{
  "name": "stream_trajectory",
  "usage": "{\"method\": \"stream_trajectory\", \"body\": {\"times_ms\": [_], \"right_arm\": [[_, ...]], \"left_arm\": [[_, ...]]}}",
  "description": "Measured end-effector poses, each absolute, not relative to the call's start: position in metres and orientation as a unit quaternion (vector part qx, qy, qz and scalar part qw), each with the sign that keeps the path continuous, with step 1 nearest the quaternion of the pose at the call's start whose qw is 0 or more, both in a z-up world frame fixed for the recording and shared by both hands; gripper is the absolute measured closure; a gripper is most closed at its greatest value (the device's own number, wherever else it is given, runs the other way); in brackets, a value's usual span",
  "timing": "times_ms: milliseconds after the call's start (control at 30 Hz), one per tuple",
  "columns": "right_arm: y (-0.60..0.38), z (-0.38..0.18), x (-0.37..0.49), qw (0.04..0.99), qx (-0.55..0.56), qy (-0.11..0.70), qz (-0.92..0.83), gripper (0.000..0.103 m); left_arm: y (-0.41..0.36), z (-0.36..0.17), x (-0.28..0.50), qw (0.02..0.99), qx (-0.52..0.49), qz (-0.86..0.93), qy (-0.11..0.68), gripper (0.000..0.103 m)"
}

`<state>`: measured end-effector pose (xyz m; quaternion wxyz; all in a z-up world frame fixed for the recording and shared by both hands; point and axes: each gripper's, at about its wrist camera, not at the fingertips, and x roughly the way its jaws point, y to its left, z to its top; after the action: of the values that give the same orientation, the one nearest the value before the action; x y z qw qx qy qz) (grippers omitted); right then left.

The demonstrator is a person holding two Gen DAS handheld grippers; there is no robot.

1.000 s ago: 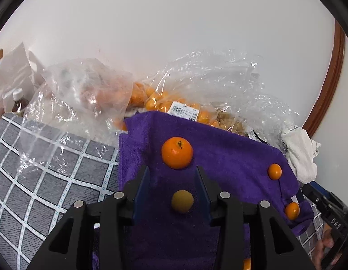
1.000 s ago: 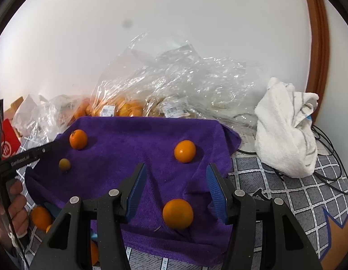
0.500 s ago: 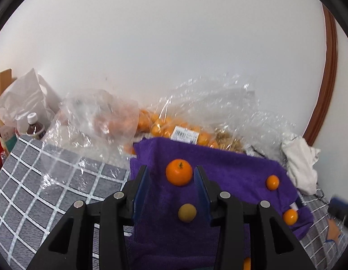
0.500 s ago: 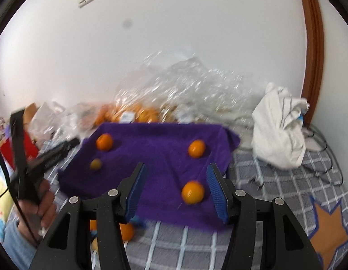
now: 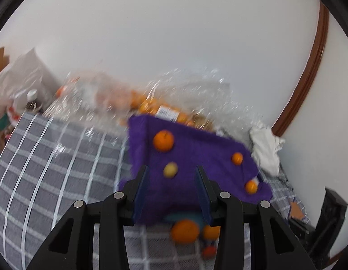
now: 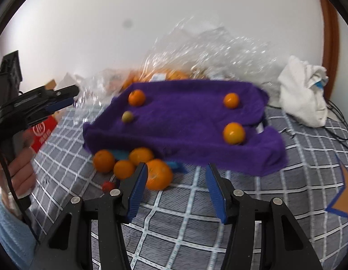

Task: Organize fruits
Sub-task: 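Grasp the large tangerine with the right tool while the left tool withdraws, then grasp a large orange with the left tool while the right tool holds the tangerine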

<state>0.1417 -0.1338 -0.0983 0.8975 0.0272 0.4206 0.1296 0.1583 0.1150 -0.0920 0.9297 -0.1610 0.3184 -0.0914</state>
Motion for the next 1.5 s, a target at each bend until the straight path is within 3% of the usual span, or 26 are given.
{"method": "stream_trajectory", "body": {"times_ms": [267, 567, 967, 1200, 1500], "right_arm": [[-0.113, -0.127, 0.160, 0.871, 0.039, 0.466, 0.149, 0.057], [-0.098, -0.142, 0.176, 0.866, 0.021, 0.482, 0.131, 0.060], [-0.145, -0.118, 0.131, 0.904, -0.060, 0.419, 0.060, 0.061], [-0.189, -0.130, 0.118, 0.897, -0.001, 0.438, 0.060, 0.061], [-0.207, -0.132, 0.115, 0.894, 0.067, 0.435, 0.082, 0.061]], "left_arm": [[0.148, -0.142, 0.142, 0.905, -0.237, -0.103, 0.337, 0.064], [0.156, -0.148, 0.145, 0.900, -0.254, -0.084, 0.343, 0.060], [0.109, -0.149, 0.141, 0.913, -0.160, -0.117, 0.357, 0.060], [0.072, -0.155, 0.143, 0.894, -0.126, -0.199, 0.382, 0.060], [0.057, -0.159, 0.153, 0.889, -0.094, -0.142, 0.426, 0.060]]}}
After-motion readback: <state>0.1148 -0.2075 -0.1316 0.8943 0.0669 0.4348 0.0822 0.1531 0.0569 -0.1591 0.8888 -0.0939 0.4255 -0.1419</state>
